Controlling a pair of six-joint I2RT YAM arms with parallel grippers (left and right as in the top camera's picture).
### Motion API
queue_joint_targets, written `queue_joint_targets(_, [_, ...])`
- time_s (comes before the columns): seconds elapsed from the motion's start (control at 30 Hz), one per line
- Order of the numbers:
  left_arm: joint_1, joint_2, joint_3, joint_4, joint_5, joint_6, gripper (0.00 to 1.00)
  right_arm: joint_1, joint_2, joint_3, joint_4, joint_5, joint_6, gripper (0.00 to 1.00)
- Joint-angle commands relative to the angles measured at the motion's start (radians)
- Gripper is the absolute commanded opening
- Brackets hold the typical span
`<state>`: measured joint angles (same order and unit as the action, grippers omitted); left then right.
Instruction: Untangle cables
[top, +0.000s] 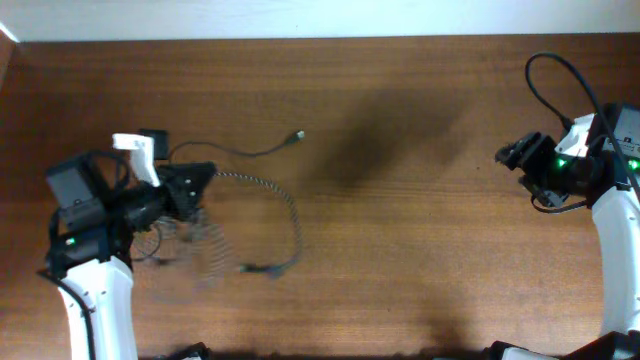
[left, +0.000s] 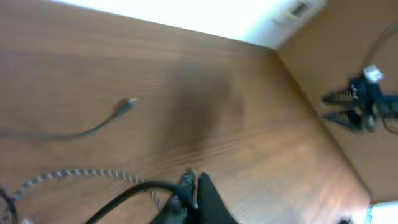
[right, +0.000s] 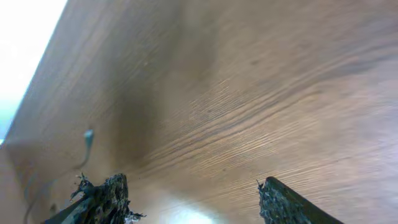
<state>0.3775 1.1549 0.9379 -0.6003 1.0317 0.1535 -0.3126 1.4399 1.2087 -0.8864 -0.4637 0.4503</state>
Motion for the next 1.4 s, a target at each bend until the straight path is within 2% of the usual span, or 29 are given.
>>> queue_joint_targets(0.0, [-0.114,-0.006,0.007,0.040,0.263,0.230,0.01,0.067,-0.008,0.005,0.005,-0.185,-0.088,0.69])
queue_joint_targets(0.03, [-0.157,-0.006,0.007,0.066,0.329,0.273,0.03,0.105,-0.008,0.005,0.011,-0.192,-0.088,0.69])
queue_joint_targets(0.1, [-0.232,-0.006,0.007,0.179,0.340,0.275,0.00,0.178,-0.008,0.005,0.016,-0.192,-0.088,0.69])
queue_joint_targets(0.13, [-0.238,-0.006,0.007,0.200,0.340,0.275,0.00,0.204,-0.008,0.005,0.016,-0.192,-0.089,0.69])
queue_joint_targets(0.27, [-0.237,-0.006,0.007,0.204,0.333,0.275,0.00,0.334,-0.008,0.005,0.053,-0.291,-0.238,0.69])
queue_joint_targets(0.43, [-0.237,-0.006,0.007,0.239,0.334,0.272,0.00,0.506,-0.007,0.005,0.082,-0.349,-0.224,0.74])
queue_joint_targets(0.47, [-0.237,-0.006,0.007,0.261,0.334,0.235,0.00,0.537,-0.007,0.005,0.102,-0.348,-0.304,0.75])
queue_joint_targets(0.53, [-0.237,-0.006,0.007,0.360,0.334,0.058,0.00,0.616,-0.006,0.003,0.142,-0.349,-0.634,0.86])
queue_joint_targets(0.6, [-0.237,-0.006,0.007,0.477,0.334,-0.163,0.00,0.655,-0.004,0.003,0.182,-0.356,-0.726,0.88])
queue_joint_targets(0.67, [-0.237,-0.007,0.007,0.576,0.334,-0.368,0.00,0.702,0.023,0.003,0.252,-0.352,-0.765,0.88])
queue_joint_targets(0.73, [-0.237,-0.007,0.007,0.608,0.334,-0.495,0.00,0.745,0.042,0.003,0.306,-0.353,-0.765,0.89])
queue_joint_targets(0.83, [-0.238,-0.007,0.007,0.609,0.334,-0.547,0.00,0.812,0.045,0.003,0.360,-0.350,-0.764,0.89])
queue_joint_targets(0.9, [-0.240,-0.007,0.007,0.637,0.335,-0.636,0.00,0.856,0.063,0.003,0.387,-0.245,-0.760,0.89])
queue_joint_targets(0.93, [-0.239,-0.007,0.007,0.668,0.346,-0.676,0.00,0.864,0.077,0.003,0.397,-0.180,-0.734,0.89])
queue_joint_targets(1.03, [-0.240,-0.011,0.007,0.776,0.364,-0.779,0.00,0.865,0.129,0.003,0.414,-0.185,-0.697,0.88])
queue_joint_targets(1.07, [-0.240,-0.014,0.007,0.792,0.363,-0.795,0.00,0.865,0.138,0.003,0.421,-0.207,-0.697,0.86])
queue_joint_targets(1.1, [-0.246,-0.019,0.007,0.794,0.360,-0.798,0.00,0.865,0.140,0.003,0.438,-0.225,-0.697,0.80])
queue_joint_targets(1.13, [-0.265,-0.021,0.007,0.794,0.360,-0.798,0.00,0.865,0.139,0.003,0.466,-0.248,-0.696,0.79])
queue_joint_targets(1.2, [-0.312,-0.022,0.007,0.794,0.356,-0.798,0.00,0.868,0.139,0.003,0.525,-0.265,-0.677,0.59])
queue_joint_targets(1.23, [-0.332,-0.022,0.007,0.795,0.351,-0.798,0.00,0.869,0.139,0.003,0.539,-0.264,-0.677,0.45])
queue_joint_targets(1.3, [-0.351,-0.022,0.007,0.798,0.351,-0.797,0.00,0.866,0.139,0.003,0.558,-0.221,-0.674,0.04])
queue_joint_targets(1.37, [-0.351,-0.022,0.007,0.798,0.371,-0.797,0.00,0.827,0.139,0.003,0.566,-0.149,-0.589,0.04])
